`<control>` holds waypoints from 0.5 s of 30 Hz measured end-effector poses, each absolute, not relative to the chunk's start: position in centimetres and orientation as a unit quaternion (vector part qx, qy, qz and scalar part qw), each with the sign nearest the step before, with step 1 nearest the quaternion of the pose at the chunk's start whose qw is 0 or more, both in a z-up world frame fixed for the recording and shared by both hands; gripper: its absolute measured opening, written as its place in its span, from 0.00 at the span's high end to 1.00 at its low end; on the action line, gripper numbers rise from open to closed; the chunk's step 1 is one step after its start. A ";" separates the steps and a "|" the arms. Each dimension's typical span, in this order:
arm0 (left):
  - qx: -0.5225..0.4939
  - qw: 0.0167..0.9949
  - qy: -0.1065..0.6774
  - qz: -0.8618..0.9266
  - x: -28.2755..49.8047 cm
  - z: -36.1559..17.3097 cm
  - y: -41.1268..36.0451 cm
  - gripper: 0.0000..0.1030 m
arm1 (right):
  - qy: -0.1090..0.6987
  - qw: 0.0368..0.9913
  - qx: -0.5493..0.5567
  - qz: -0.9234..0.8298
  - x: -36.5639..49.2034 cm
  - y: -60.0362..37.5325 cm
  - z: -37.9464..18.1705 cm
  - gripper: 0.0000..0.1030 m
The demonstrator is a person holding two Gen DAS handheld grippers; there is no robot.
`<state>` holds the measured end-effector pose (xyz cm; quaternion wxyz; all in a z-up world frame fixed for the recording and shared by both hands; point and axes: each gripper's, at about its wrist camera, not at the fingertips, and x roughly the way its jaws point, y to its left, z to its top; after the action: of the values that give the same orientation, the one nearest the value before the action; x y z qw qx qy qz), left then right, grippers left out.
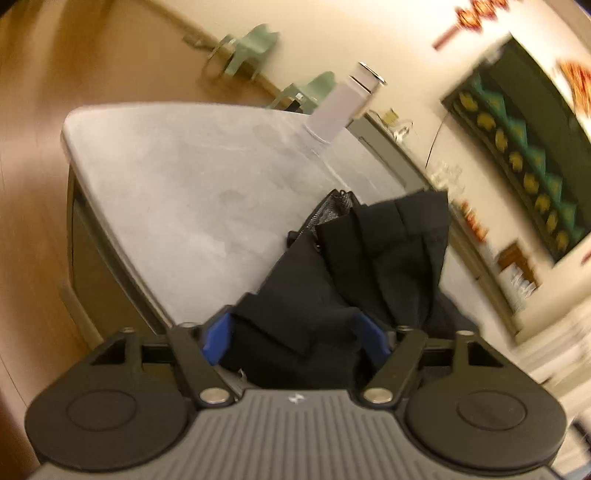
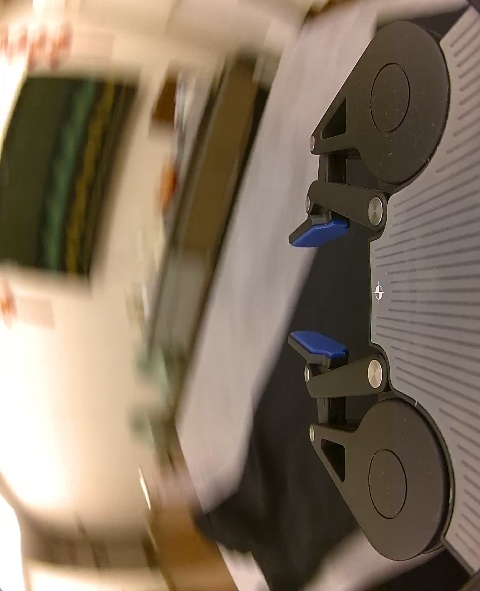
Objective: Fold clothes
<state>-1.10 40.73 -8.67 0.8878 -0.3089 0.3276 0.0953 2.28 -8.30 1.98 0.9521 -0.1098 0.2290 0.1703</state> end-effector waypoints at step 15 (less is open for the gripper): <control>-0.184 0.945 0.269 0.023 1.8 -3.6 41.0 0.19 | 0.308 0.826 -0.262 0.393 6.0 22.1 -8.7 0.60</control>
<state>1.77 40.95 -3.63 0.9451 -0.1835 0.2693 0.0227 6.00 22.14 -8.71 0.8257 -0.2625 0.3081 0.3928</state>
